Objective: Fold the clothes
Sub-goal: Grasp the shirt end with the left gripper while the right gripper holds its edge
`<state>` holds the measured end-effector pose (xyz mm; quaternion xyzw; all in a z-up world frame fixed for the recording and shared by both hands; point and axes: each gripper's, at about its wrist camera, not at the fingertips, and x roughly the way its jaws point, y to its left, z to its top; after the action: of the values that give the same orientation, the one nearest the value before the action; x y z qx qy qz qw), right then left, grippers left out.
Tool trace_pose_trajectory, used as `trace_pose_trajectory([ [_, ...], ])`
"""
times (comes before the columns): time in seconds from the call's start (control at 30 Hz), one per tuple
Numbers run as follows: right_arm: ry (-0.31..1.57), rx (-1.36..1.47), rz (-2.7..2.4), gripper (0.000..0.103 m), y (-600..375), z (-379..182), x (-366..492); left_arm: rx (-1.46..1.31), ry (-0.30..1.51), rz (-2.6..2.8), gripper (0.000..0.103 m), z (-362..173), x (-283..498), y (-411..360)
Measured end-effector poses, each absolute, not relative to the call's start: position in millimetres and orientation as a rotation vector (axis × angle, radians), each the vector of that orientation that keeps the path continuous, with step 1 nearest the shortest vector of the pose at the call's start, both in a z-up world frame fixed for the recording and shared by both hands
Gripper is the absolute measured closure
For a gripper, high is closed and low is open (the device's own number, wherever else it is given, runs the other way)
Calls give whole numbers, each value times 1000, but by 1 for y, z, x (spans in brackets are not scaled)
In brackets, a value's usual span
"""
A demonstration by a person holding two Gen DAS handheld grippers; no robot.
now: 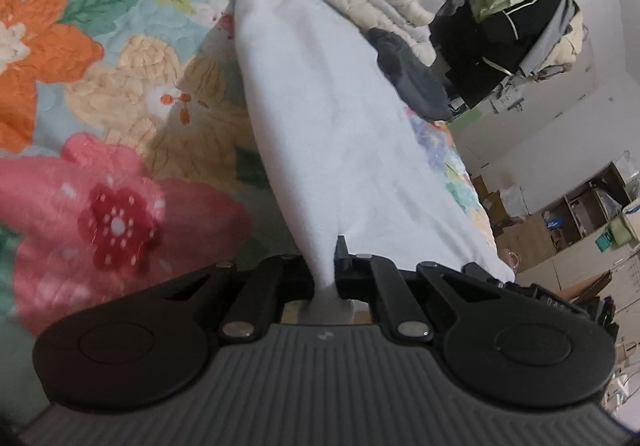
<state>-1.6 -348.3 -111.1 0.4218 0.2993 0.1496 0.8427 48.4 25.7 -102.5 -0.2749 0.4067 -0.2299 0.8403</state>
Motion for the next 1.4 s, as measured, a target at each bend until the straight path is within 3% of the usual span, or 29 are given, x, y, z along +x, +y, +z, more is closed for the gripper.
trace_pose_trajectory([
  [0.2, 645, 882, 354, 87, -349, -97, -35, -526, 881, -506, 99, -91, 13, 19],
  [0.4, 664, 867, 355, 87, -351, -92, -60, -722, 963, -521, 99, -110, -4, 41],
  [0.73, 606, 809, 430, 87, -338, -65, -91, -739, 867, -555, 99, -74, -25, 67],
  [0.93, 540, 805, 524, 87, -329, -27, -101, -718, 816, -520, 99, -26, -51, 80],
  [1.2, 597, 700, 511, 87, -316, 5, -84, -654, 841, -517, 99, -9, -16, 79],
  [1.4, 654, 670, 434, 87, -320, 7, -19, -586, 867, -525, 98, -11, 49, 66],
])
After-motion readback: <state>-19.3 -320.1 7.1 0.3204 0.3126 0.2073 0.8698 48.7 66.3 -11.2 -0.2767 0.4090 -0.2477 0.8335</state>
